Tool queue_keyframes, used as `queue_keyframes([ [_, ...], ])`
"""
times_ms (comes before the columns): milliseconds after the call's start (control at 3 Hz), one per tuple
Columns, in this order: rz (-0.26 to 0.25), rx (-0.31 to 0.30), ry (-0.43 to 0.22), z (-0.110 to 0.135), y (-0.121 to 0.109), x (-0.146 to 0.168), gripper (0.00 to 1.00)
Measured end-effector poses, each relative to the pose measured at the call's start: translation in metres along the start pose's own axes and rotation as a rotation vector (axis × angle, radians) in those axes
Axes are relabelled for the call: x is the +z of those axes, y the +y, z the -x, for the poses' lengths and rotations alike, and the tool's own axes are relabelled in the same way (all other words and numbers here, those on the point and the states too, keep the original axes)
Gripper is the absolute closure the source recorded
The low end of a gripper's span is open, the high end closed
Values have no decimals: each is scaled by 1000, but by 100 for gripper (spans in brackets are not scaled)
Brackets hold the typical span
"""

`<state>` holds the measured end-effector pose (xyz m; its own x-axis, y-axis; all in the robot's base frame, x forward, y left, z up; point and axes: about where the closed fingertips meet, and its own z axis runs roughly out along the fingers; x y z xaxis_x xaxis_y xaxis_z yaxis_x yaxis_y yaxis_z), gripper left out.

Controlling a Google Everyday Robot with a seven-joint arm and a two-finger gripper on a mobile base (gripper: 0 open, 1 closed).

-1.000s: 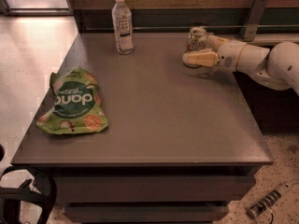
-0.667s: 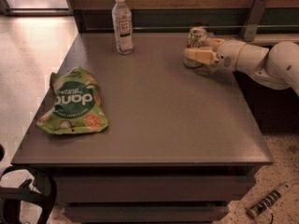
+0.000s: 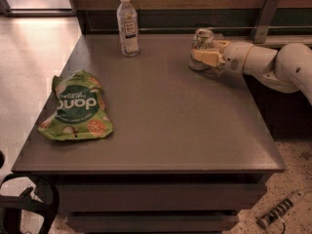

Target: Knock 7up can over

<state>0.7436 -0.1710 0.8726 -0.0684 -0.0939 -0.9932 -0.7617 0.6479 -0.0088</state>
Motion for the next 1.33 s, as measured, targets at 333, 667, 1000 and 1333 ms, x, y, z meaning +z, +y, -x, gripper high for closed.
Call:
queue_keyframes([
  [333, 4, 0, 0, 0, 2, 3, 100],
  [667, 5, 0, 0, 0, 2, 3, 100],
  [1000, 12, -28, 94, 9, 1, -8, 100],
  [1333, 23, -64, 172, 17, 0, -18, 100],
])
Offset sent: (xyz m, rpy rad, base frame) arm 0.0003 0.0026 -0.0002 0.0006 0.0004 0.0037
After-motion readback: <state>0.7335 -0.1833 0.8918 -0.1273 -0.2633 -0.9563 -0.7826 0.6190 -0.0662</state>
